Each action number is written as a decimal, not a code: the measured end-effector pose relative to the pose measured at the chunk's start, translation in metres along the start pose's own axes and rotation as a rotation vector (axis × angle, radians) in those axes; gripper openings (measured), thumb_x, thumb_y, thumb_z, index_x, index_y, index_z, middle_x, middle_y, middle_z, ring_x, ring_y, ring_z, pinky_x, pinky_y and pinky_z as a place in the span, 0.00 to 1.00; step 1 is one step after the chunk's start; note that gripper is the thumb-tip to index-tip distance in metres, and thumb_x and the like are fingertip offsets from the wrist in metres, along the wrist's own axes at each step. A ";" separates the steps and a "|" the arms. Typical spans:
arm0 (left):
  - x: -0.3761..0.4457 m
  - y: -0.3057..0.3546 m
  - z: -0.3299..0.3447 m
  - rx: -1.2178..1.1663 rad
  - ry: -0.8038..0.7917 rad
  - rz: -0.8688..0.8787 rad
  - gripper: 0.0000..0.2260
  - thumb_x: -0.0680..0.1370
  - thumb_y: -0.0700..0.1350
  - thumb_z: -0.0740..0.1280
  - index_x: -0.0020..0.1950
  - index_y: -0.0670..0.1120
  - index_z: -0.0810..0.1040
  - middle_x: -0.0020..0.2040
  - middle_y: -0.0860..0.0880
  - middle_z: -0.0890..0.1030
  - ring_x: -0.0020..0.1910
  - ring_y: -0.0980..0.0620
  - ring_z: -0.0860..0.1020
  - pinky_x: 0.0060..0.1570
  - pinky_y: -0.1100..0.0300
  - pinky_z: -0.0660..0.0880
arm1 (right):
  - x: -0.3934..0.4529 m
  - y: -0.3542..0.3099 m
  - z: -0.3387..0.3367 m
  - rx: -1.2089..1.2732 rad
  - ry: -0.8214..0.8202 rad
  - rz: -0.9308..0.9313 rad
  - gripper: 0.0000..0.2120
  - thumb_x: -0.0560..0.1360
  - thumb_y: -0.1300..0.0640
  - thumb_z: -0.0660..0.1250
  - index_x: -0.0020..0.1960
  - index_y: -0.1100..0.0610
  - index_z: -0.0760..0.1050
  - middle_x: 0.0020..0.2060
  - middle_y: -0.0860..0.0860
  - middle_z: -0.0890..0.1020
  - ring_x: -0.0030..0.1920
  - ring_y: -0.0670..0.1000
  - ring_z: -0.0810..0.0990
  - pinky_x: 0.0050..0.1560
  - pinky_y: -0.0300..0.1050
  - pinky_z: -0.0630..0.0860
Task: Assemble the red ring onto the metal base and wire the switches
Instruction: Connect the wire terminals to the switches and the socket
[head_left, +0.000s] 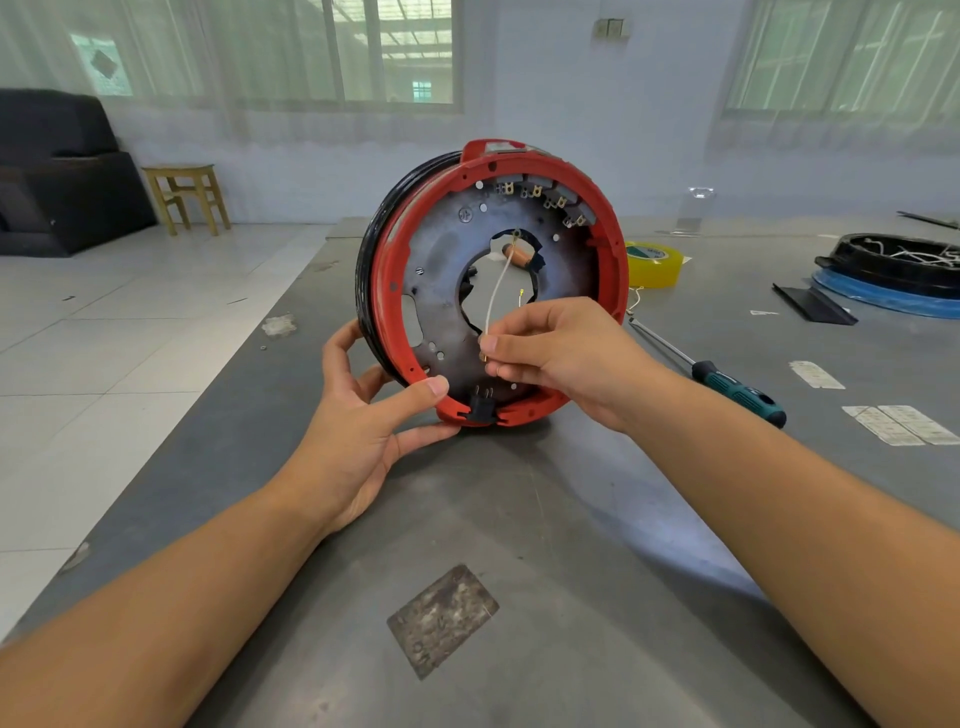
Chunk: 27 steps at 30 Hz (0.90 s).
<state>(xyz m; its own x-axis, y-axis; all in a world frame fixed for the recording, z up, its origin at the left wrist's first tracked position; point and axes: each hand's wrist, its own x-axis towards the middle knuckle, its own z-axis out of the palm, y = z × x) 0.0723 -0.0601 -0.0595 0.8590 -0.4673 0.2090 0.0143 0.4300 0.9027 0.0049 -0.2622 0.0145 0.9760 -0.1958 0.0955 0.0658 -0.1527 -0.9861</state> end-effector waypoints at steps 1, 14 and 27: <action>0.000 0.000 0.000 0.004 -0.003 0.001 0.41 0.64 0.41 0.84 0.69 0.66 0.69 0.60 0.44 0.85 0.55 0.37 0.86 0.48 0.40 0.84 | 0.000 0.000 0.000 -0.026 0.001 0.003 0.03 0.75 0.63 0.76 0.47 0.62 0.84 0.39 0.53 0.86 0.41 0.49 0.86 0.51 0.42 0.83; -0.001 0.001 0.001 0.009 0.004 0.005 0.42 0.64 0.41 0.83 0.70 0.64 0.68 0.64 0.41 0.82 0.57 0.35 0.85 0.49 0.39 0.84 | 0.001 0.008 0.007 -0.261 0.136 0.075 0.05 0.67 0.50 0.82 0.41 0.48 0.88 0.31 0.44 0.84 0.28 0.38 0.75 0.37 0.36 0.73; 0.000 0.000 0.000 0.010 0.011 0.005 0.41 0.64 0.41 0.84 0.69 0.65 0.68 0.65 0.40 0.80 0.56 0.36 0.86 0.49 0.38 0.84 | 0.001 0.007 0.007 -0.303 0.106 0.075 0.05 0.69 0.51 0.81 0.42 0.51 0.88 0.29 0.45 0.82 0.28 0.40 0.74 0.36 0.36 0.72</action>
<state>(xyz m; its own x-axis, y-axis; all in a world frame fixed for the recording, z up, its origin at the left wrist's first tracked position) 0.0718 -0.0600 -0.0592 0.8644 -0.4569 0.2099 0.0048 0.4249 0.9052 0.0078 -0.2567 0.0068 0.9476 -0.3149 0.0536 -0.0858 -0.4124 -0.9069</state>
